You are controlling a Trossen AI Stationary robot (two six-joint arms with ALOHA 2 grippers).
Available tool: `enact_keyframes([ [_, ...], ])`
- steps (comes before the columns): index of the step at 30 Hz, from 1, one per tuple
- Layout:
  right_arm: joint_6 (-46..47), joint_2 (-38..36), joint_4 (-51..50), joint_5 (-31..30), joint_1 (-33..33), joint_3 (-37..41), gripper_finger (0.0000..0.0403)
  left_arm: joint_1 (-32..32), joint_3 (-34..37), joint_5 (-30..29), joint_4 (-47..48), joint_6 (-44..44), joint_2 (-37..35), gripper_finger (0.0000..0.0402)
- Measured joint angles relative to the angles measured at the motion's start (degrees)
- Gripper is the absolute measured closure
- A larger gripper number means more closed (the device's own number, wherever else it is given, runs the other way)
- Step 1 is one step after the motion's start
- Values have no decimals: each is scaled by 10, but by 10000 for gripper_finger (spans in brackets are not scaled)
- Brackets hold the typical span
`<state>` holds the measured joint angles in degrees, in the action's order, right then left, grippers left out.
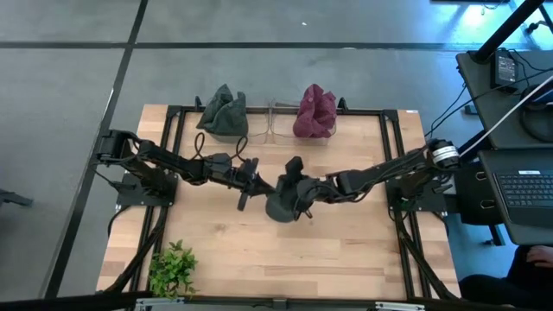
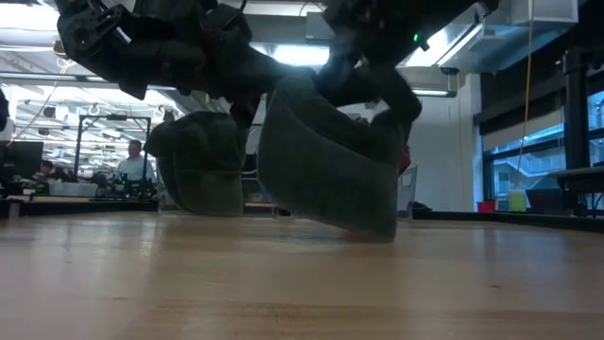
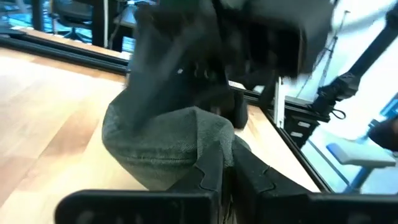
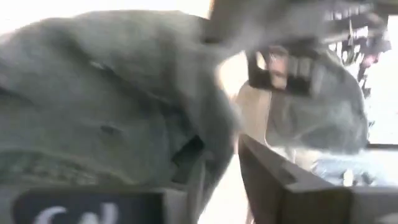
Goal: Pick & Place hat
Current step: Put the black cap into the left transparent bin
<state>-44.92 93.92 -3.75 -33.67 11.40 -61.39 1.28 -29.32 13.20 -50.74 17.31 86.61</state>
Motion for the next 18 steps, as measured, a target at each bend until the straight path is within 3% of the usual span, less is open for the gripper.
enact_keyframes([
  [4, 105, -50, -48, 17, -5, 0, 246, 0, 0, 26, -1, -26, 0, 391],
  [9, 269, -117, -92, 100, -19, 0, 194, 0, 0, 50, -4, -86, 0, 392],
  [18, 494, -170, -231, 199, -46, 0, 177, -1, 0, 55, -18, -165, 0, 393],
])
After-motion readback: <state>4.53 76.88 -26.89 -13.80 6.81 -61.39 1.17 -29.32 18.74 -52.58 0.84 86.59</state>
